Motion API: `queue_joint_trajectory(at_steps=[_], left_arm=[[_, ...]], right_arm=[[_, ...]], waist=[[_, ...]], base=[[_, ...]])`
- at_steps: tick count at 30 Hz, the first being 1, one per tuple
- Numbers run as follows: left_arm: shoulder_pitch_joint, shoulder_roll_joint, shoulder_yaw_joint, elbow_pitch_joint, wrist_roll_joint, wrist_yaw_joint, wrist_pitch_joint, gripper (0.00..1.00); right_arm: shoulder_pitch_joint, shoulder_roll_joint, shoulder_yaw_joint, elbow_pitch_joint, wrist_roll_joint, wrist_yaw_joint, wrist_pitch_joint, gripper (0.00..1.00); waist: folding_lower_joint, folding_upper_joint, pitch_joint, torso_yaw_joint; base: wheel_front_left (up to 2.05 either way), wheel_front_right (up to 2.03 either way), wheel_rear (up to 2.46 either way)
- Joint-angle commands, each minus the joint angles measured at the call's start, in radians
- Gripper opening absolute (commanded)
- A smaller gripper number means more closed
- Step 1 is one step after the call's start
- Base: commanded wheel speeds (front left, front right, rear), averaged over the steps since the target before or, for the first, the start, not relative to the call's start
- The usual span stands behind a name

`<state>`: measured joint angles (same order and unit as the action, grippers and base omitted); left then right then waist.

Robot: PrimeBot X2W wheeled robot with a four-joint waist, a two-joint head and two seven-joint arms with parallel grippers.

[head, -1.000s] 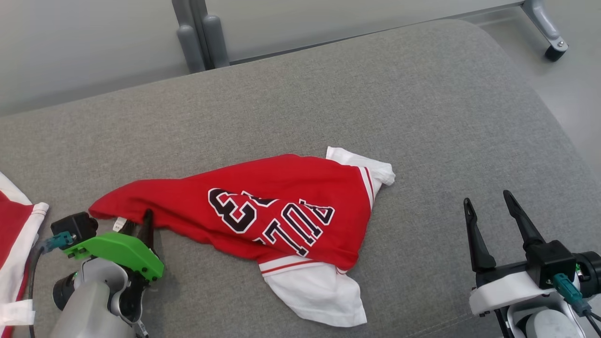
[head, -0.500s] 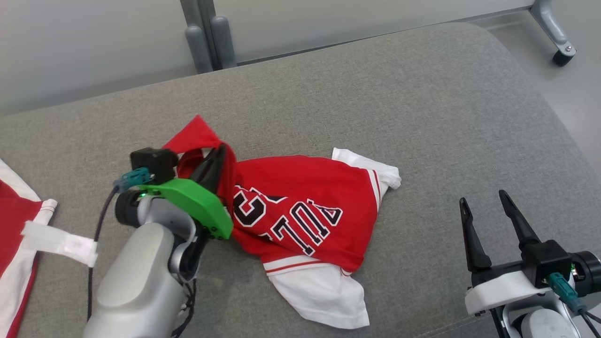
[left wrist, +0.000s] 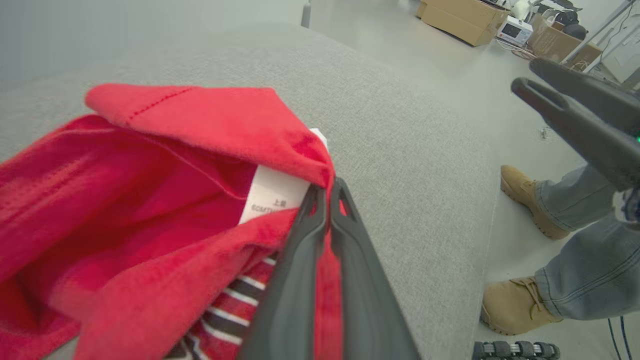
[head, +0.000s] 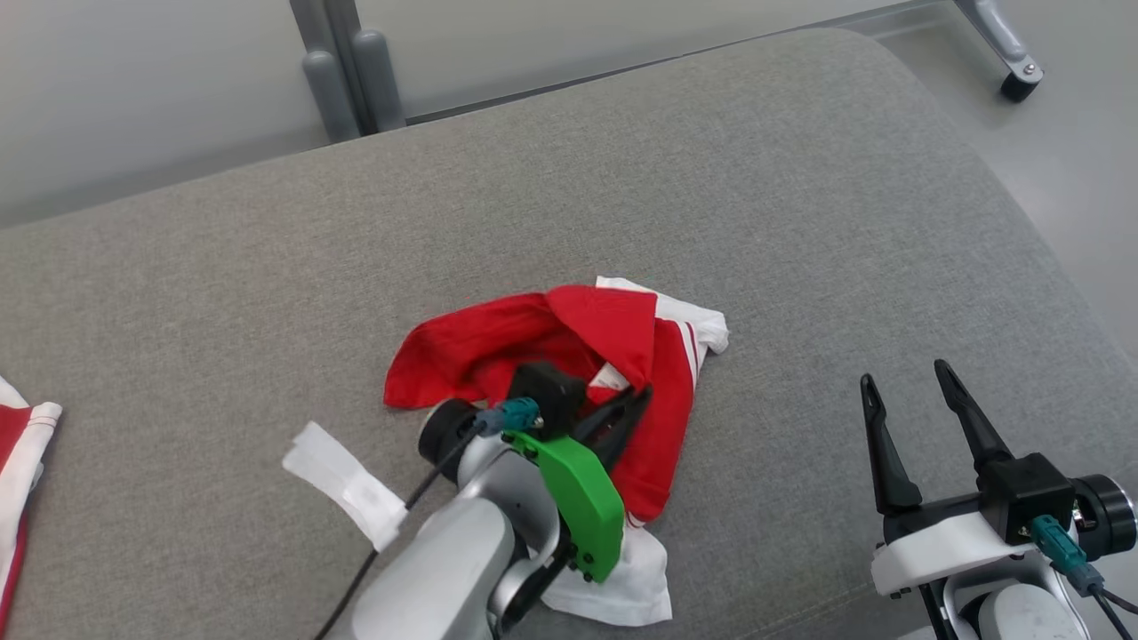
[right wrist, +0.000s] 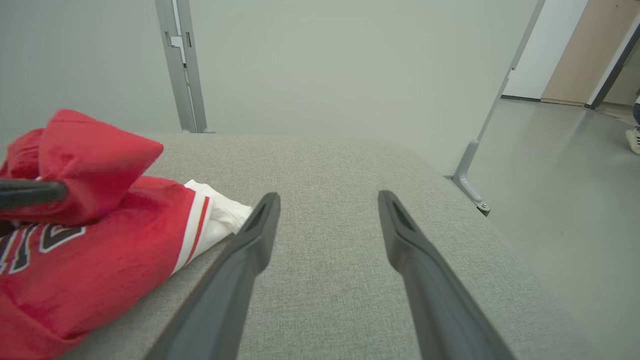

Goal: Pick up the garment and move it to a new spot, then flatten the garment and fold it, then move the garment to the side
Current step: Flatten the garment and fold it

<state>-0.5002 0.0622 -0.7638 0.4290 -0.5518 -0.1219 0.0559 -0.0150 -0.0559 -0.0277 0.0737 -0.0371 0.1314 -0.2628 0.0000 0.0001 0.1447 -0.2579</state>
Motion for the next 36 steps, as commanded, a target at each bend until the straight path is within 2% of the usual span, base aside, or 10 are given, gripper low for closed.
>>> queue_joint_trajectory(at_steps=[1,2,4,5,6,10,16,27,32,36], left_arm=[[0.020,-0.002,-0.029,0.020,0.003,-0.001,-0.008,0.00],[0.022,-0.004,-0.055,0.034,0.013,-0.002,-0.013,0.12],[0.024,-0.006,-0.099,0.066,0.028,-0.005,-0.032,0.47],[0.025,-0.008,-0.119,0.080,0.029,-0.006,-0.043,0.81],[0.025,-0.008,-0.131,0.093,0.027,-0.007,-0.054,1.00],[0.009,-0.010,-0.163,0.111,0.008,-0.007,-0.083,1.00],[-0.014,-0.007,-0.174,0.056,0.001,-0.003,-0.094,1.00],[-0.046,0.080,-0.113,-0.179,-0.027,0.060,-0.010,1.00],[-0.069,0.070,-0.090,-0.185,-0.058,0.069,0.023,1.00],[-0.091,0.048,-0.078,-0.158,-0.110,0.055,0.063,1.00]], right_arm=[[-0.012,0.001,-0.001,0.001,0.006,-0.001,-0.003,1.00],[-0.014,0.001,-0.001,0.001,0.007,-0.001,-0.003,1.00],[-0.017,0.002,-0.001,0.002,0.008,-0.001,-0.003,1.00],[-0.017,0.003,0.000,0.003,0.008,-0.001,-0.003,1.00],[-0.017,0.003,-0.001,0.003,0.009,-0.001,-0.003,1.00],[-0.015,0.004,-0.007,0.004,0.009,-0.001,-0.003,1.00],[-0.010,0.005,-0.010,0.008,0.009,-0.001,-0.003,1.00],[-0.011,0.005,-0.004,0.008,0.012,-0.001,-0.003,1.00],[-0.024,0.005,0.002,0.010,0.015,-0.001,-0.003,1.00],[-0.031,0.005,0.013,0.010,0.017,-0.001,-0.003,1.00]], waist=[[0.0000,-0.0001,0.014,-0.015],[0.0000,-0.0001,0.019,-0.018],[0.0000,-0.0001,0.027,-0.024],[0.0000,-0.0001,0.031,-0.026],[0.0000,-0.0001,0.034,-0.027],[0.0000,-0.0001,0.038,-0.024],[0.0000,-0.0001,0.030,-0.011],[0.0000,-0.0001,0.023,0.017],[0.0000,-0.0001,0.030,0.016],[0.0000,-0.0001,0.037,0.004]], base=[[0.00,0.00,0.00],[0.00,0.00,0.00],[0.00,0.00,0.00],[0.00,0.00,0.00],[0.00,0.00,0.00],[0.00,0.00,0.00],[0.00,0.00,0.00],[0.00,0.00,0.00],[0.00,0.00,0.00],[0.00,0.00,0.00]])
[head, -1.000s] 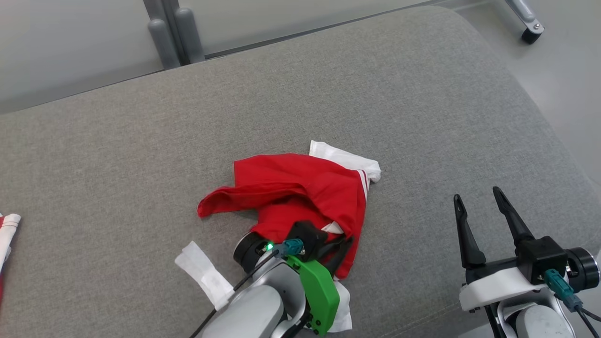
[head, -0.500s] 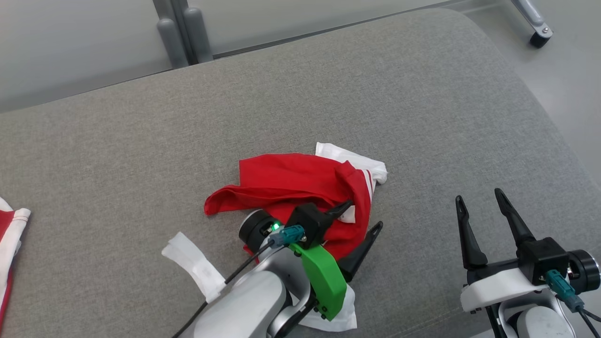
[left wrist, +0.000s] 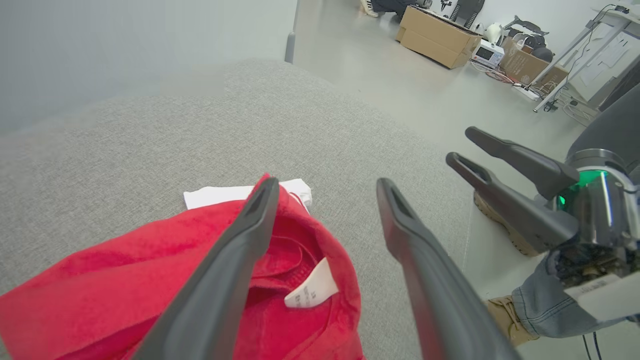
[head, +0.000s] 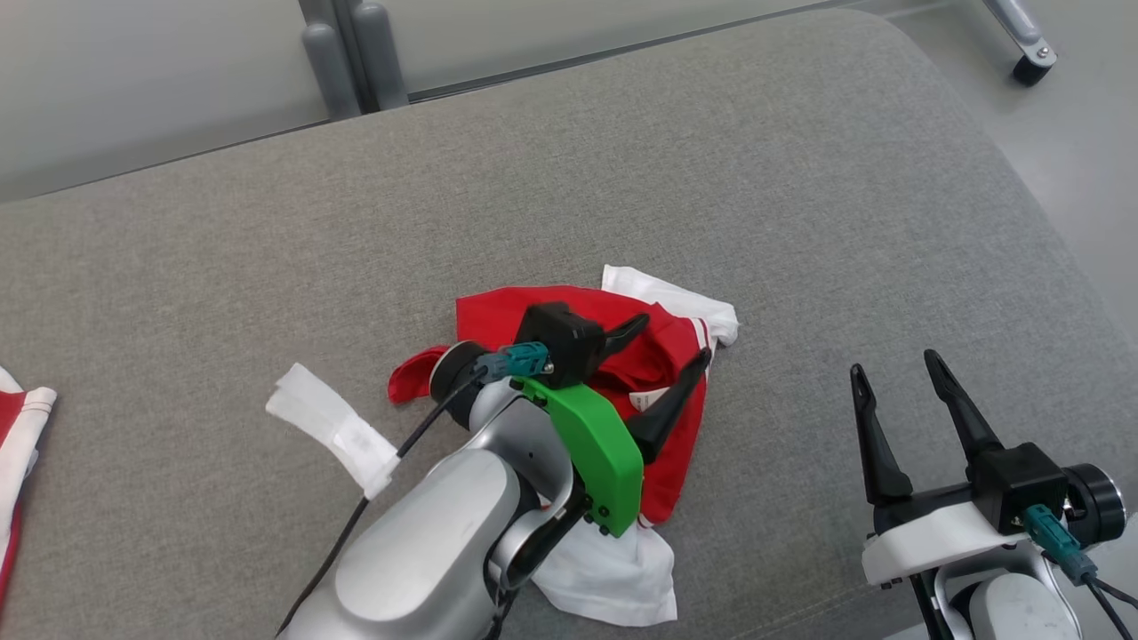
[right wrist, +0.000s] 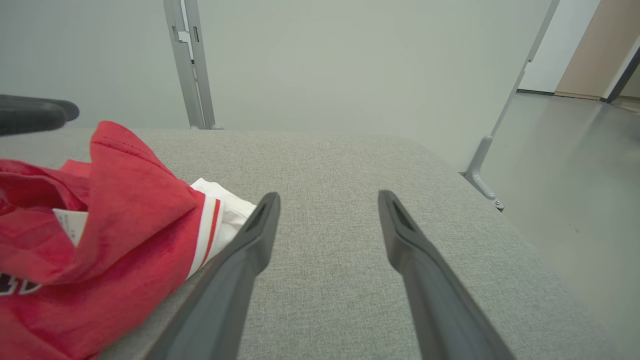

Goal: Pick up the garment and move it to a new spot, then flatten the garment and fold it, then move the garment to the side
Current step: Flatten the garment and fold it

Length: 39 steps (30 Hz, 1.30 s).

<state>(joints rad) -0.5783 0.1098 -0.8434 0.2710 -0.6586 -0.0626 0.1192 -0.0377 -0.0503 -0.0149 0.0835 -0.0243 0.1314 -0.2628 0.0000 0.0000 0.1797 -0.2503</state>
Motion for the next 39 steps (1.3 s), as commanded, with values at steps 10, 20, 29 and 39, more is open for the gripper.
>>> queue_joint_trajectory(at_steps=[10,20,29,39], left_arm=[[-0.085,-0.024,0.020,0.140,-0.026,0.014,0.022,1.00],[-0.096,-0.033,-0.003,0.243,-0.061,-0.019,0.048,0.00],[-0.124,-0.021,0.039,0.117,-0.113,-0.023,0.013,0.00],[-0.034,0.205,0.215,-0.154,-0.129,0.126,0.009,0.00]], right_arm=[[-0.010,-0.001,0.003,0.002,0.021,-0.001,-0.003,1.00],[-0.012,-0.001,-0.002,0.005,0.033,-0.001,-0.003,1.00],[0.001,0.000,-0.014,0.007,0.025,-0.001,-0.003,1.00],[0.042,-0.001,-0.019,0.010,0.012,-0.001,-0.003,1.00]], waist=[[0.0000,0.0000,0.024,-0.040],[0.0000,0.0000,0.032,-0.049],[0.0000,0.0000,0.014,-0.014],[0.0000,0.0000,-0.036,0.054]], base=[[0.00,0.00,0.00],[0.00,0.00,0.00],[0.00,0.00,0.00],[0.00,0.00,0.00]])
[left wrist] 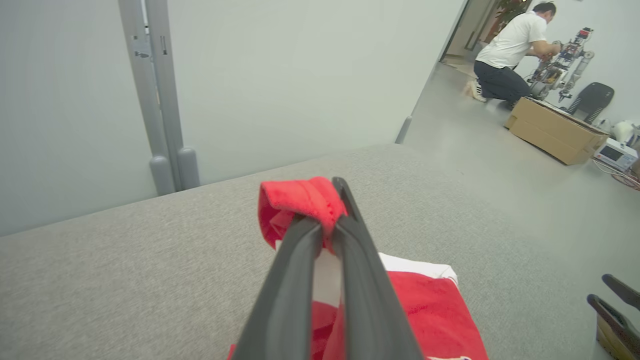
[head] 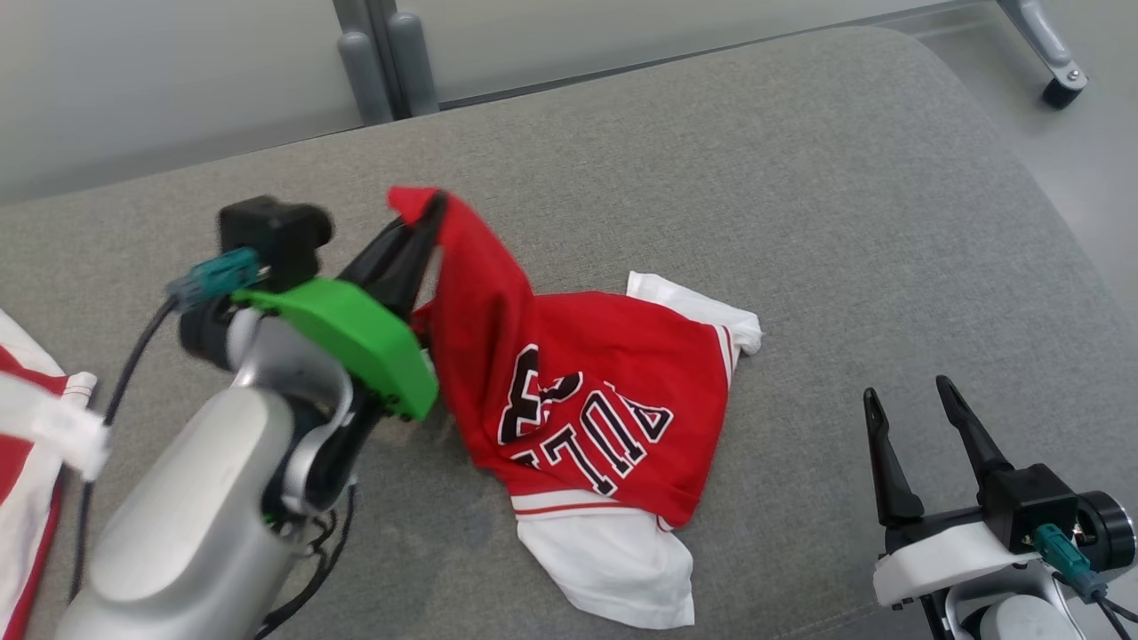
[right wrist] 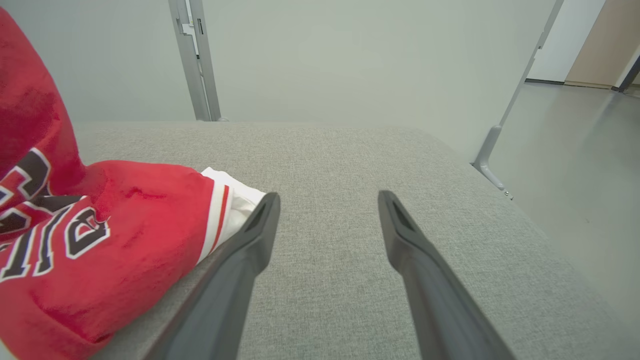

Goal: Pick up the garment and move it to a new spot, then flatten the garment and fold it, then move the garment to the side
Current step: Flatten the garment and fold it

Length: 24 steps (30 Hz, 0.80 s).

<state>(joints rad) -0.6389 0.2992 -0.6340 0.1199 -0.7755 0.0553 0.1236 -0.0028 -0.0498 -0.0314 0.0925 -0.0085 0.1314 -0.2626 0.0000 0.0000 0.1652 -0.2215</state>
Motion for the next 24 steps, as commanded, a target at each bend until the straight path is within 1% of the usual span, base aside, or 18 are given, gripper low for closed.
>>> queue_joint_trajectory(at_steps=[1,5,7,9,10,14,15,17,20,24], left_arm=[[0.056,0.049,0.027,-0.029,-0.018,0.028,0.007,0.00],[0.194,0.179,0.112,-0.077,-0.031,0.102,-0.006,0.00],[0.273,0.212,0.153,-0.073,-0.057,0.132,-0.028,0.00],[0.350,0.246,0.191,-0.060,-0.079,0.153,-0.051,0.00],[0.383,0.251,0.209,-0.056,-0.093,0.160,-0.065,0.00],[0.501,0.251,0.249,-0.020,-0.124,0.170,-0.139,0.00],[0.538,0.223,0.265,0.012,-0.143,0.162,-0.187,0.00],[0.558,0.202,0.268,0.055,-0.142,0.148,-0.233,0.00],[0.565,0.163,0.267,0.122,-0.146,0.122,-0.291,0.00],[0.545,0.122,0.266,0.218,-0.122,0.094,-0.353,0.00]], right_arm=[[0.011,-0.002,-0.004,0.001,-0.004,-0.001,-0.003,1.00],[0.018,-0.001,0.006,0.002,-0.009,-0.001,-0.003,1.00],[0.014,-0.002,0.013,0.003,-0.015,-0.001,-0.003,1.00],[0.005,-0.002,0.019,0.004,-0.021,-0.001,-0.003,1.00],[0.000,-0.002,0.021,0.003,-0.026,-0.001,-0.003,1.00],[-0.013,-0.002,0.023,0.001,-0.034,-0.001,-0.003,1.00],[-0.021,-0.002,0.022,0.000,-0.035,-0.001,-0.003,1.00],[-0.024,-0.003,0.023,0.001,-0.036,-0.001,-0.003,1.00],[-0.024,-0.004,0.026,0.001,-0.037,-0.001,-0.003,1.00],[-0.026,-0.011,0.030,0.004,-0.038,-0.001,-0.003,1.00]], waist=[[0.0000,0.0000,-0.025,0.033],[0.0000,0.0000,-0.034,0.067],[0.0000,0.0000,-0.036,0.082],[0.0000,0.0000,-0.036,0.094],[0.0000,0.0000,-0.034,0.099],[0.0000,0.0000,-0.025,0.117],[0.0000,0.0000,-0.017,0.126],[0.0000,0.0000,-0.012,0.133],[0.0000,0.0000,-0.008,0.141],[0.0000,0.0000,-0.011,0.145]], base=[[0.00,0.00,0.00],[0.00,0.00,0.00],[0.00,0.00,0.00],[0.00,0.00,0.00],[0.00,0.00,0.00],[0.00,0.00,0.00],[0.00,0.00,0.00],[0.00,0.00,0.00],[0.00,0.00,0.00],[0.00,0.00,0.00]])
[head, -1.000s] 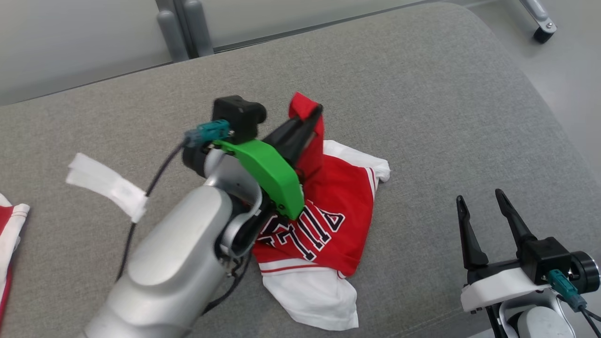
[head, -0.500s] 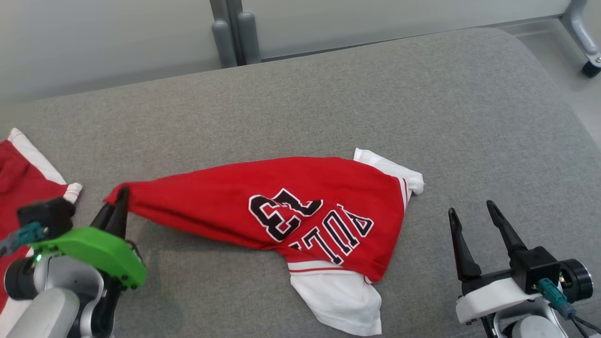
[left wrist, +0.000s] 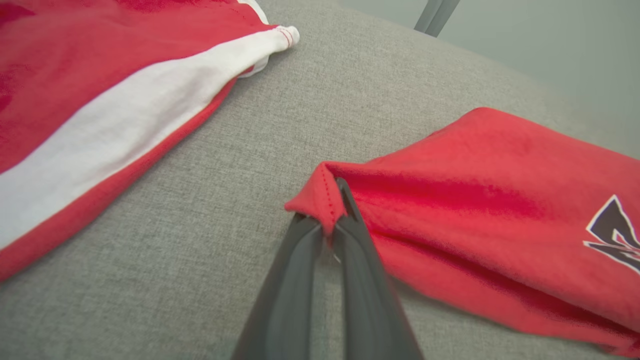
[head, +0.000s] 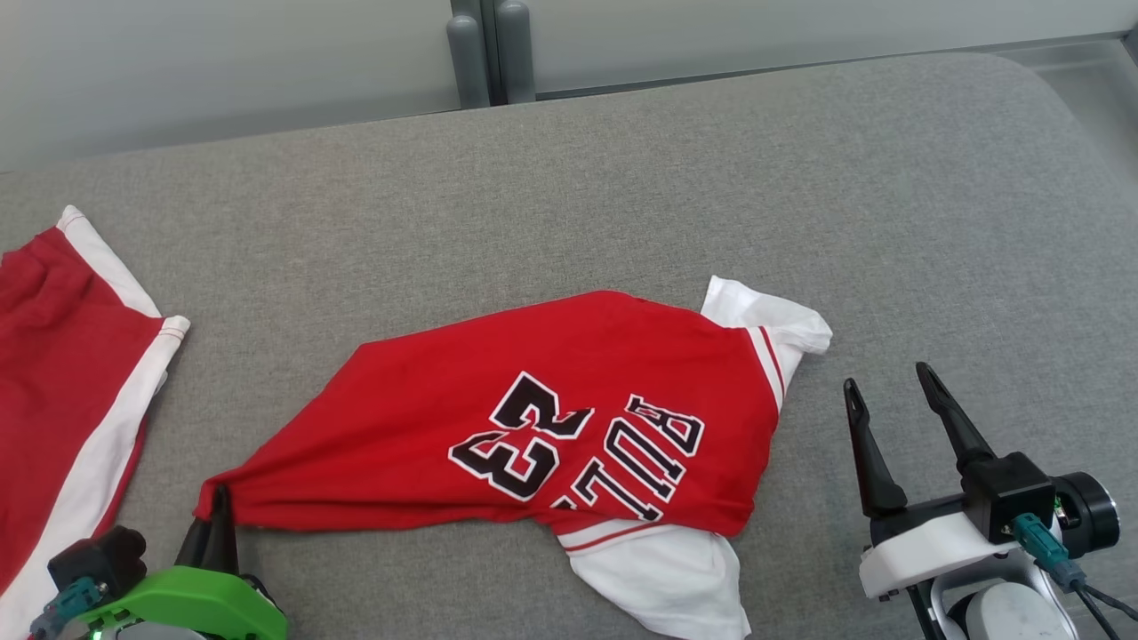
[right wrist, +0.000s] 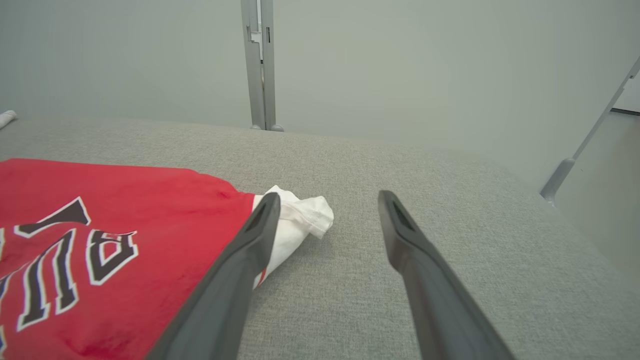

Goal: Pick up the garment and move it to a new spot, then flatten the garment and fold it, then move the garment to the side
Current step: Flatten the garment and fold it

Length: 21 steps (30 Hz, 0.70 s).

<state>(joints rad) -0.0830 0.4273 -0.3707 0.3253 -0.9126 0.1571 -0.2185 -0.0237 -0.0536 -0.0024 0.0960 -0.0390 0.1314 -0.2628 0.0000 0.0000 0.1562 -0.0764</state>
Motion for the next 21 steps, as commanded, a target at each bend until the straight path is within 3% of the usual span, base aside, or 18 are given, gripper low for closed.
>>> queue_joint_trajectory(at_steps=[1,3,4,6,7,15,21], left_arm=[[-0.016,-0.014,0.003,0.036,0.021,-0.016,-0.020,0.00],[-0.022,-0.034,0.009,0.079,0.027,-0.034,-0.033,0.00],[-0.025,-0.041,0.008,0.097,0.038,-0.043,-0.039,0.07],[-0.034,-0.058,0.015,0.122,0.056,-0.060,-0.044,0.64],[-0.040,-0.070,0.028,0.130,0.090,-0.070,-0.048,1.00],[0.025,-0.128,0.165,0.030,0.278,-0.109,-0.047,1.00],[0.097,-0.172,0.257,-0.086,0.434,-0.169,-0.047,1.00]], right_arm=[[-0.006,-0.010,0.001,0.002,-0.007,-0.001,-0.003,1.00],[-0.006,-0.013,0.000,0.000,-0.008,-0.001,-0.003,1.00],[-0.005,-0.015,-0.001,-0.001,-0.008,-0.001,-0.003,1.00],[0.000,-0.021,-0.002,-0.003,-0.008,-0.001,-0.003,1.00],[0.007,-0.024,-0.007,-0.007,-0.009,-0.001,-0.003,1.00],[0.018,-0.026,-0.020,-0.051,-0.017,-0.001,-0.003,1.00],[0.033,-0.041,-0.015,-0.095,-0.025,-0.001,-0.003,1.00]], waist=[[0.0000,0.0000,-0.003,0.000],[0.0000,0.0000,-0.007,0.000],[0.0000,0.0000,-0.009,0.000],[0.0000,0.0000,-0.013,0.000],[0.0000,0.0000,-0.016,0.001],[0.0000,0.0000,-0.029,0.005],[0.0000,0.0000,-0.060,0.018]], base=[[0.00,0.00,0.00],[0.00,0.00,0.00],[0.00,0.00,0.00],[0.00,0.00,0.00],[0.00,0.00,0.00],[0.00,0.00,0.00],[0.00,0.00,0.00]])
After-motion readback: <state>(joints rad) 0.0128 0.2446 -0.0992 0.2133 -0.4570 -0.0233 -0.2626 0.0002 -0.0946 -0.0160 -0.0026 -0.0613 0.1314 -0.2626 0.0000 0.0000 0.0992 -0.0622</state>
